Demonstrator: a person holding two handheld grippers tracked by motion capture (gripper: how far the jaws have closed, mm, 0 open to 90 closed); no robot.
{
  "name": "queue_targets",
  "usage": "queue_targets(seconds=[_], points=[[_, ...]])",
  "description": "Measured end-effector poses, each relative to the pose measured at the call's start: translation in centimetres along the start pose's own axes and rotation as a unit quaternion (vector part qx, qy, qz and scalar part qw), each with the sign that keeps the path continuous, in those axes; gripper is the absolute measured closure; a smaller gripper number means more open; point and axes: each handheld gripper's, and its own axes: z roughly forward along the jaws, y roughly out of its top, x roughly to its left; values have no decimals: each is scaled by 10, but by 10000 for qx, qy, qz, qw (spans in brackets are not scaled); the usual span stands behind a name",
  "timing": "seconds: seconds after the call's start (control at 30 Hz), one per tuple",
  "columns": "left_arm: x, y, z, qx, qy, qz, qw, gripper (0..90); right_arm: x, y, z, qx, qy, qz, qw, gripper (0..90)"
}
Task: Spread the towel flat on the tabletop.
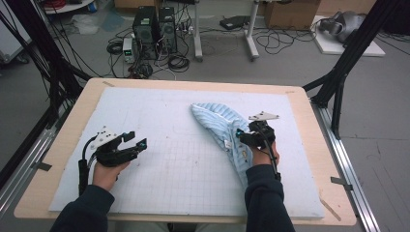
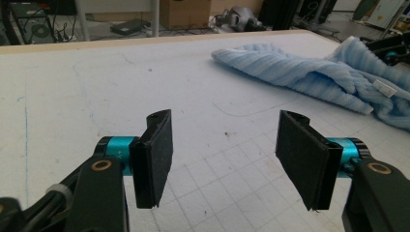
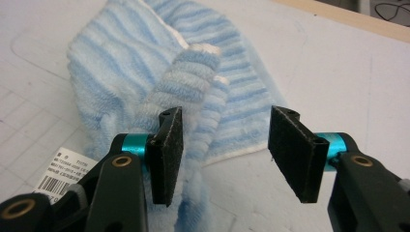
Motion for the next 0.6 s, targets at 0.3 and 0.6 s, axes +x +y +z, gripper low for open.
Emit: queue_targets(seconds=[0.3, 0.6], points=[[0, 0, 0, 16, 1, -3, 10000, 386, 8, 6, -29, -716, 395, -373, 9960, 537], [1, 0, -1, 32, 9, 25, 10000, 385, 32, 9, -9, -127, 810, -942, 9922, 564]])
